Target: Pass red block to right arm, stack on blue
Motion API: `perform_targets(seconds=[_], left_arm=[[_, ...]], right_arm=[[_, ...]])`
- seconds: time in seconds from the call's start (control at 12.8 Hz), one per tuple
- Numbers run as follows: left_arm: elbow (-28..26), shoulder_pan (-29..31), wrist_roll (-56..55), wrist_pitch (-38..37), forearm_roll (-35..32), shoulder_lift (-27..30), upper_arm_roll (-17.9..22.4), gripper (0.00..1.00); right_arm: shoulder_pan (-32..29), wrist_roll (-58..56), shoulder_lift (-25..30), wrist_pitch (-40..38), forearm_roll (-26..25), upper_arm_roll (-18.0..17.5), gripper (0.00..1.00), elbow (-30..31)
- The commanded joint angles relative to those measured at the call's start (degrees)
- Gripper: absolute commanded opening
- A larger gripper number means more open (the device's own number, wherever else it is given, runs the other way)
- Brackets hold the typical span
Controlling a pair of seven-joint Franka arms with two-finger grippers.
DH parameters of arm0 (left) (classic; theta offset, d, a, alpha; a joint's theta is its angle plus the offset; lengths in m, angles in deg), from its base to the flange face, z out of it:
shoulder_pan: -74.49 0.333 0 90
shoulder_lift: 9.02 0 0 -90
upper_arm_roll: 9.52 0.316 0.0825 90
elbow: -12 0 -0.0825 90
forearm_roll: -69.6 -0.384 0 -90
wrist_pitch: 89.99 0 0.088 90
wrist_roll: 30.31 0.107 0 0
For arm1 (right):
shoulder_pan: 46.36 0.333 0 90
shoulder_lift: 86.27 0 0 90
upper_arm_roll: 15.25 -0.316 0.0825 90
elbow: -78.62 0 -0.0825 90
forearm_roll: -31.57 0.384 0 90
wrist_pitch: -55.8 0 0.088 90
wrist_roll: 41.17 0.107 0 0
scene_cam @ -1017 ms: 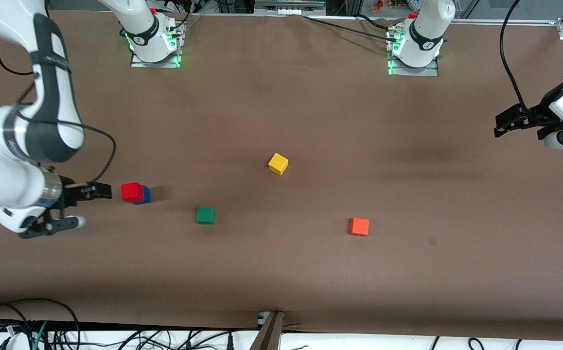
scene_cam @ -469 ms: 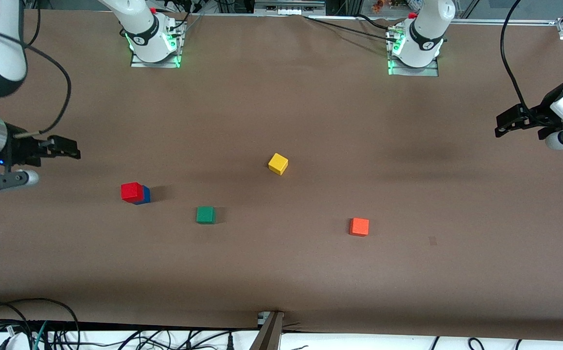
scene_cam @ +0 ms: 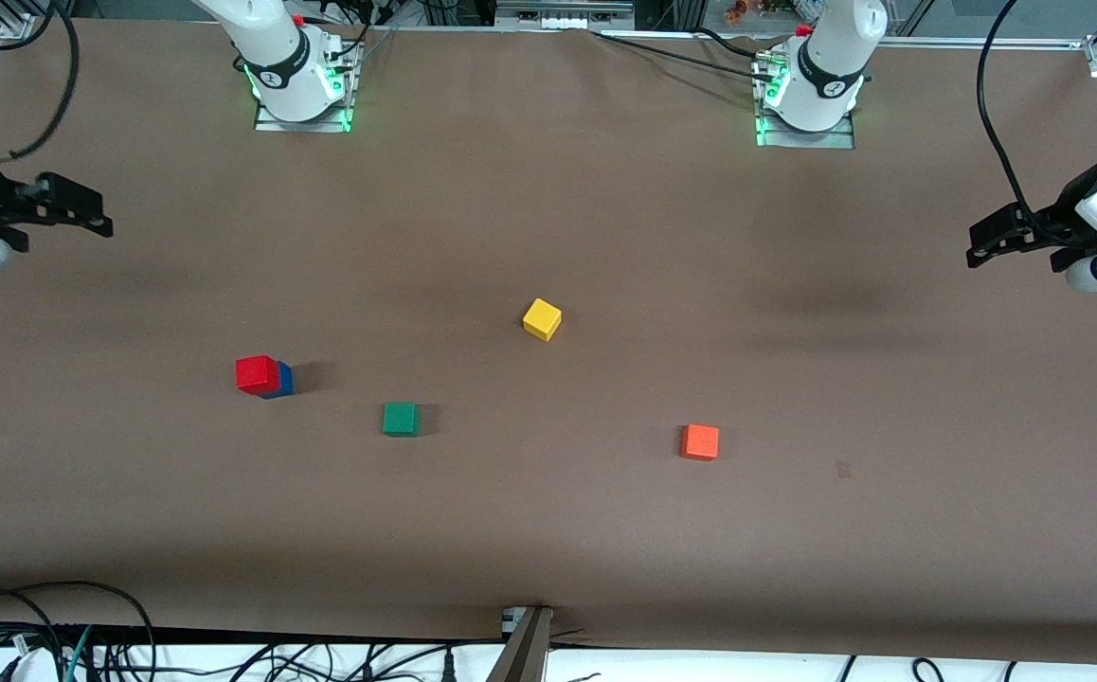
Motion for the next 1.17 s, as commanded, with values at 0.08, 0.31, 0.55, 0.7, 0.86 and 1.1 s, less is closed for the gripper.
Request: perform_targets(seconds=[0.08, 0.31, 0.55, 0.7, 0.86, 1.1], left_arm=[[-0.15, -0.01, 0.69, 0.21, -0.38, 0.41, -0.07, 1.00], [-0.15, -0.01, 0.69, 0.21, -0.38, 0.41, 0.02, 1.00], [-0.15, -0.01, 0.69, 0.21, -0.38, 0.41, 0.02, 1.00], [-0.15, -0.01, 0.69, 0.21, -0.38, 0.41, -0.07, 1.00], [-0.15, -0.01, 0.69, 0.21, -0.38, 0.32, 0.02, 1.00], [-0.15, -0.01, 0.69, 0.30, -0.38, 0.41, 0.02, 1.00]], right_arm=[[-2.44, 0.46, 5.36, -1.10, -0.85, -1.22, 1.00, 5.57], [-2.96, 8.36, 7.82, -4.80, -0.85, -3.42, 1.00, 8.04], [-2.88, 7.93, 5.72, -5.96, -1.03, -2.63, 1.00, 5.41], [-2.79, 7.84, 4.58, -6.05, -1.99, -2.72, 1.00, 4.96], [-2.79, 7.76, 4.40, -5.70, -2.52, -2.72, 1.00, 4.79], [-2.79, 7.84, 4.05, -5.61, -2.61, -2.72, 1.00, 4.79]])
